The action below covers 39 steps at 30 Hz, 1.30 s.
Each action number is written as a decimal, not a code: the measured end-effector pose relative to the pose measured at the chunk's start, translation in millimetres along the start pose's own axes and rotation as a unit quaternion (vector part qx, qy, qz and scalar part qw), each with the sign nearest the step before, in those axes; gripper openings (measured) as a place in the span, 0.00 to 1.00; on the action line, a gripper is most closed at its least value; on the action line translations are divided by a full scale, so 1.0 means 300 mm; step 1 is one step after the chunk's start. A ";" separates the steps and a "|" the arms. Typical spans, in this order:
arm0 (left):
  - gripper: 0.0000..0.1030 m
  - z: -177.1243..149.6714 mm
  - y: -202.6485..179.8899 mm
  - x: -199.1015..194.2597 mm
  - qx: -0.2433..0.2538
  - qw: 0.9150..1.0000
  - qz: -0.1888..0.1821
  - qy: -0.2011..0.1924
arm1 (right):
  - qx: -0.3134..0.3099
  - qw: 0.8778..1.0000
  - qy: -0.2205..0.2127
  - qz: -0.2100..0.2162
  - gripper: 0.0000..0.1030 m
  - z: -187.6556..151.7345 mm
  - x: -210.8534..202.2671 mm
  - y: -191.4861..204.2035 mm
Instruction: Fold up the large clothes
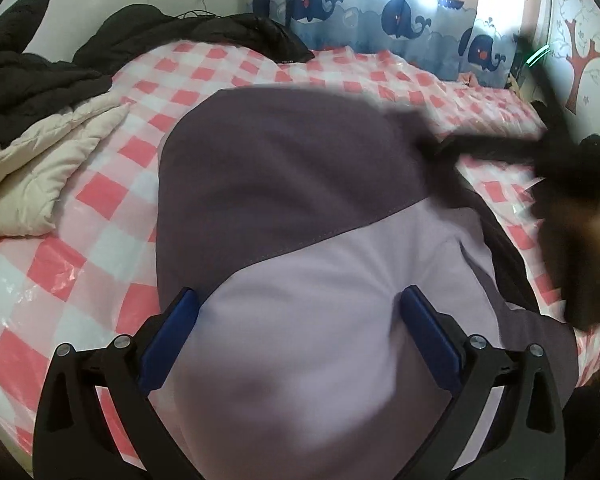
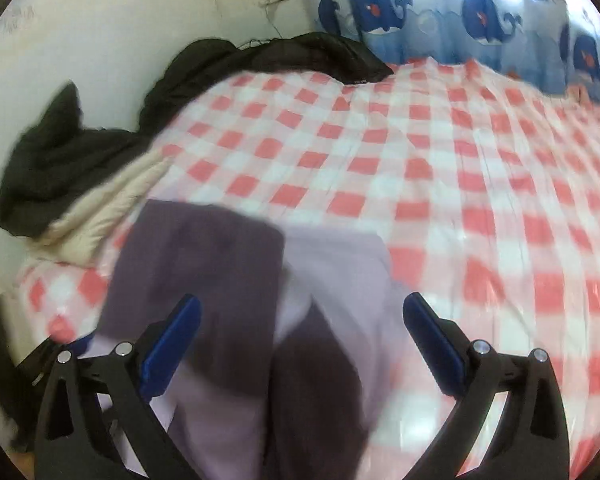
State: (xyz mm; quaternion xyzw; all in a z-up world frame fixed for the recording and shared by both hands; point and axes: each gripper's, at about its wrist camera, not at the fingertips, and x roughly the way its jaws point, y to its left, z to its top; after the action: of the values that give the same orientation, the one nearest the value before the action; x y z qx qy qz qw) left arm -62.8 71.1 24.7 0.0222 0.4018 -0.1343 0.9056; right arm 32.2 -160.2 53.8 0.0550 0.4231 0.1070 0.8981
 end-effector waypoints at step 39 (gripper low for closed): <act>0.93 -0.100 -0.229 -0.095 0.085 0.993 0.073 -0.037 | 0.024 0.998 0.025 0.054 0.95 -0.436 -0.258 -0.157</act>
State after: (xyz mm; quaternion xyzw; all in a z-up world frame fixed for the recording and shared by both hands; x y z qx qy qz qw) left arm -120.5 15.9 29.9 0.1235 0.3521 -0.1026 0.9221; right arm -109.6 -223.3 19.6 0.0968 0.4442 0.1464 0.8786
